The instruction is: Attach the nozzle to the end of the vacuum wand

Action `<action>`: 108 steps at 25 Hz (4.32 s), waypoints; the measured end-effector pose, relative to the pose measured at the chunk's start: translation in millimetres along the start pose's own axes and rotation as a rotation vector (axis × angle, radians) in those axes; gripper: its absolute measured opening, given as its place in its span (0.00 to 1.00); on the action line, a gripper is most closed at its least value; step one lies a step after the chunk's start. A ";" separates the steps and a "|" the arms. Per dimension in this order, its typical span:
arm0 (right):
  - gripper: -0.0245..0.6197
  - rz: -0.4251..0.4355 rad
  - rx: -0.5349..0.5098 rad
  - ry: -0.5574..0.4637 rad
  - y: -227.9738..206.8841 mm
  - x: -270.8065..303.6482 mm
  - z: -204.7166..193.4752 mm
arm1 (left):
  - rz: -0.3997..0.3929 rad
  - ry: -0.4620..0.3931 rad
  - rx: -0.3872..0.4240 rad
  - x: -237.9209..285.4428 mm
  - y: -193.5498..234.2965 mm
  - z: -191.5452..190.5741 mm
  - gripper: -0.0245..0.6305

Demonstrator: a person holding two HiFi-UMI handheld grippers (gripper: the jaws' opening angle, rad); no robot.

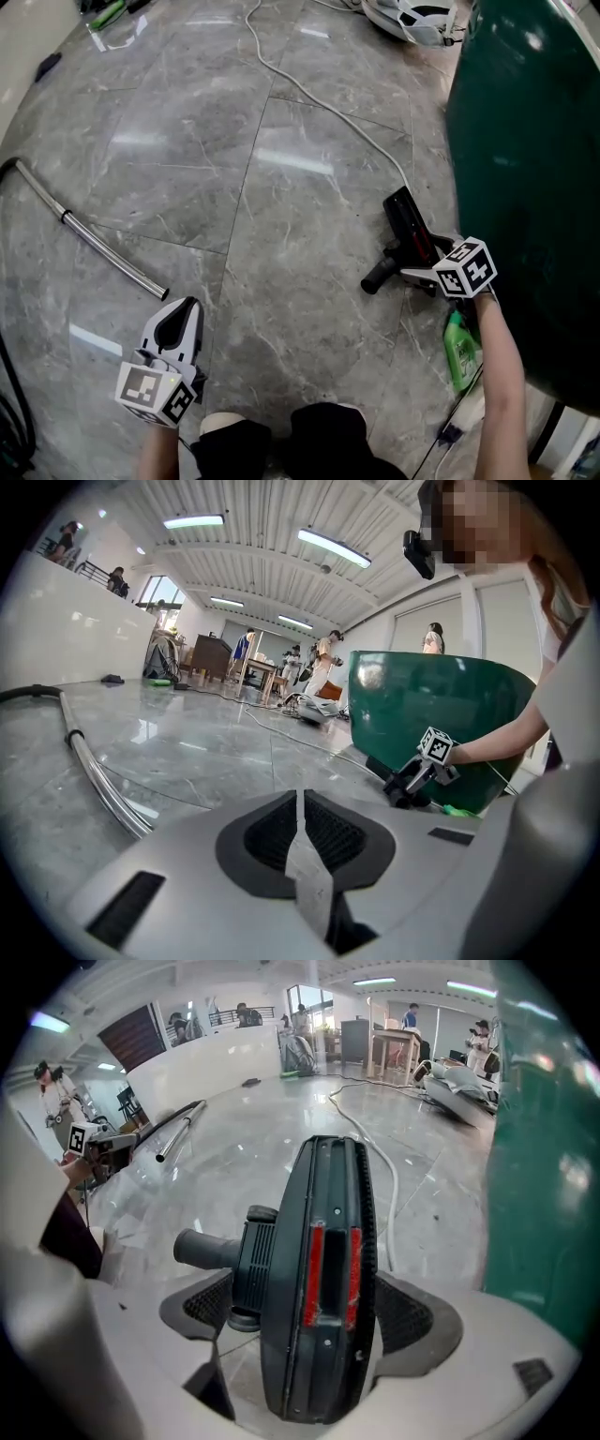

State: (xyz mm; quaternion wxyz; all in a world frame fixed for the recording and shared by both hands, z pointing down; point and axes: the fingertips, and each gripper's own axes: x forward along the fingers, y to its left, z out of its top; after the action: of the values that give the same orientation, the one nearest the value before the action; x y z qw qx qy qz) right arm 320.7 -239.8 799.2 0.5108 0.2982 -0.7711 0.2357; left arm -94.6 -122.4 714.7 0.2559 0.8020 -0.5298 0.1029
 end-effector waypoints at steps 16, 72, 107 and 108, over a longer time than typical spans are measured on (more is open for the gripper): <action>0.80 0.037 0.269 -0.086 143.8 28.0 39.0 | 0.185 0.175 0.338 -44.3 104.3 -16.9 0.09; 0.66 0.020 0.095 0.037 140.6 45.2 -2.8 | -0.538 0.971 1.100 34.0 -41.9 -81.3 0.33; 0.66 -0.389 0.570 -0.123 139.3 4.3 -6.0 | -0.278 0.720 1.116 129.6 -43.4 -20.6 0.34; 0.66 -0.417 0.550 -0.115 135.1 2.7 -3.3 | -0.254 0.715 1.129 135.2 -43.2 -20.9 0.34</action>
State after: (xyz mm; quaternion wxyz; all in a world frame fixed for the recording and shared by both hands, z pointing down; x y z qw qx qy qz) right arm 227.3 -142.1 794.9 0.4043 0.5883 -0.6289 0.3081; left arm 3.1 -206.0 778.4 -0.0325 0.7854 -0.1795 0.5916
